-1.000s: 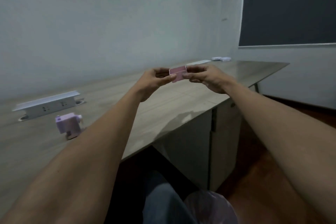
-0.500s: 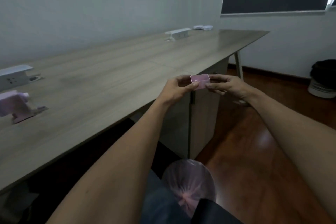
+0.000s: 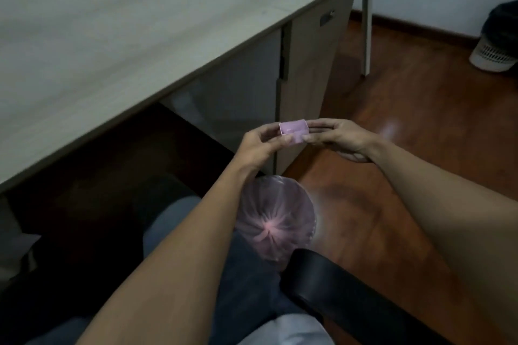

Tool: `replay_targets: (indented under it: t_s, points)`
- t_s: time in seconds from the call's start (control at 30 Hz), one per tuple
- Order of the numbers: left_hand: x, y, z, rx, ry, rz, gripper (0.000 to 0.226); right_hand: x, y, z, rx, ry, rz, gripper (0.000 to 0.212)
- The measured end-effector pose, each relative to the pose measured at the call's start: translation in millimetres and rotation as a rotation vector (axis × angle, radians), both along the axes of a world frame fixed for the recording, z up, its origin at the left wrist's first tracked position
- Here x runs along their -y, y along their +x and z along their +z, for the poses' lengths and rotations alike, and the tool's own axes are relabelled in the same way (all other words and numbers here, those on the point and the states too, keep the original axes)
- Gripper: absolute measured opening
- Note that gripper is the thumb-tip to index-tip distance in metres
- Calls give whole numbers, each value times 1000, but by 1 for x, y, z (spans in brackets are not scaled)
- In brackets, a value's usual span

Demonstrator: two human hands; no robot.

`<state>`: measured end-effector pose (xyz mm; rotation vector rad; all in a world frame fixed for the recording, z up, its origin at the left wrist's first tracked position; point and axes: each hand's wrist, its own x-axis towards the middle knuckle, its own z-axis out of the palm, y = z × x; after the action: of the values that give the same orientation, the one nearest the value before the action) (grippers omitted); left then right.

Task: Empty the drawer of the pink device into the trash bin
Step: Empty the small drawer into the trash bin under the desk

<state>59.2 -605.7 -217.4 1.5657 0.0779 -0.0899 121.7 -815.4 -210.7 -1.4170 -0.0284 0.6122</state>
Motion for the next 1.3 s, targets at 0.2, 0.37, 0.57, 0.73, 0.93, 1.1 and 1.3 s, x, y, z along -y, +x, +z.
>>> replay_targets:
  t_s: [0.2, 0.37, 0.57, 0.73, 0.93, 1.1, 1.3]
  points:
    - [-22, -7, -68, -197, -34, 2, 49, -21, -10, -65, -123, -79, 28, 46]
    - [-38, -14, -97, -388, -74, 14, 45, -36, -21, -98, -261, -88, 108, 35]
    - [-38, -13, -109, -578, -84, 6, 37, -36, -27, -115, -398, -81, 167, 45]
    - [-30, -2, -124, -675, -109, 147, 48, -43, -24, -118, -464, -154, 191, 66]
    - [-23, 13, -119, -689, -93, 269, 74, -54, -8, -113, -600, -185, 102, 60]
    - [-21, 19, -108, -755, -18, 278, 58, -62, -1, -106, -638, -226, 100, 67]
    - [-22, 24, -101, -773, 4, 266, 56, -65, 4, -100, -657, -258, 93, 68]
